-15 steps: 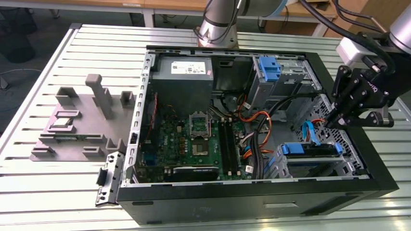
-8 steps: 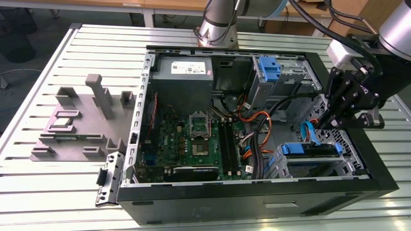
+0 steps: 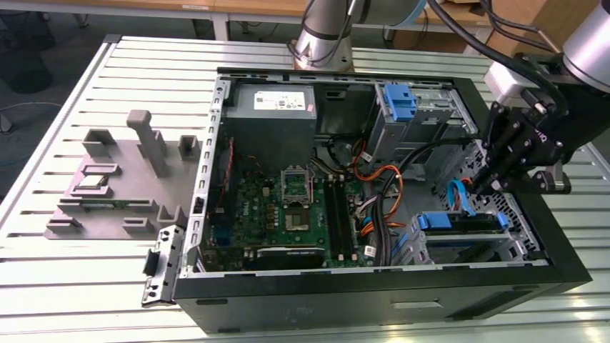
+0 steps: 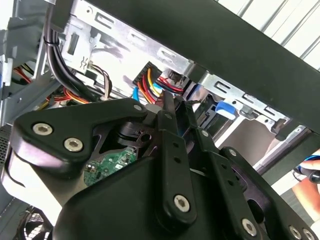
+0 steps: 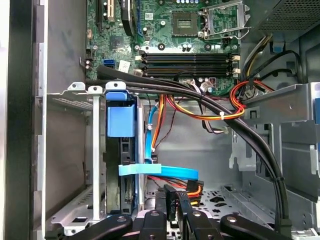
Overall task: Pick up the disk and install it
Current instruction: 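Insert the second disk wire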
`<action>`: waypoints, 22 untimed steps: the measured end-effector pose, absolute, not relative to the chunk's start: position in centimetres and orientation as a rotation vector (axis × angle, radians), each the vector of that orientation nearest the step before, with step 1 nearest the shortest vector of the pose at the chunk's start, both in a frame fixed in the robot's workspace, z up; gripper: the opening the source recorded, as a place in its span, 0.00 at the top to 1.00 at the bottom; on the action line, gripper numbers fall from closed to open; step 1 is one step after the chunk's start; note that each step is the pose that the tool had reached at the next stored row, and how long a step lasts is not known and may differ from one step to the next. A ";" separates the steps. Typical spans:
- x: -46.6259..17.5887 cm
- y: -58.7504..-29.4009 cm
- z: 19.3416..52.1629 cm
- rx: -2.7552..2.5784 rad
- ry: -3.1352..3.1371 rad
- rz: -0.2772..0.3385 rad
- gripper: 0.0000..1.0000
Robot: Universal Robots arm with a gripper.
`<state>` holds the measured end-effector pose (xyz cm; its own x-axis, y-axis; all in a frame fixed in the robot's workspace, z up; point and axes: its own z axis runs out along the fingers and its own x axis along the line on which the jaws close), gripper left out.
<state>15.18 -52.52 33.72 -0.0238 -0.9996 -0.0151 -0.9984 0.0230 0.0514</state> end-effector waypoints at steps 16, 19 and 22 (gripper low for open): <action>15.2 -54.0 33.7 2.177 -2.229 -0.074 0.76; 15.2 -54.0 33.7 2.177 -2.229 -0.074 0.78; 15.2 -54.1 33.7 2.177 -2.229 -0.074 0.84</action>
<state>15.18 -54.06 33.70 -0.0238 -0.9996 -0.0152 -0.9984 0.0230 0.0514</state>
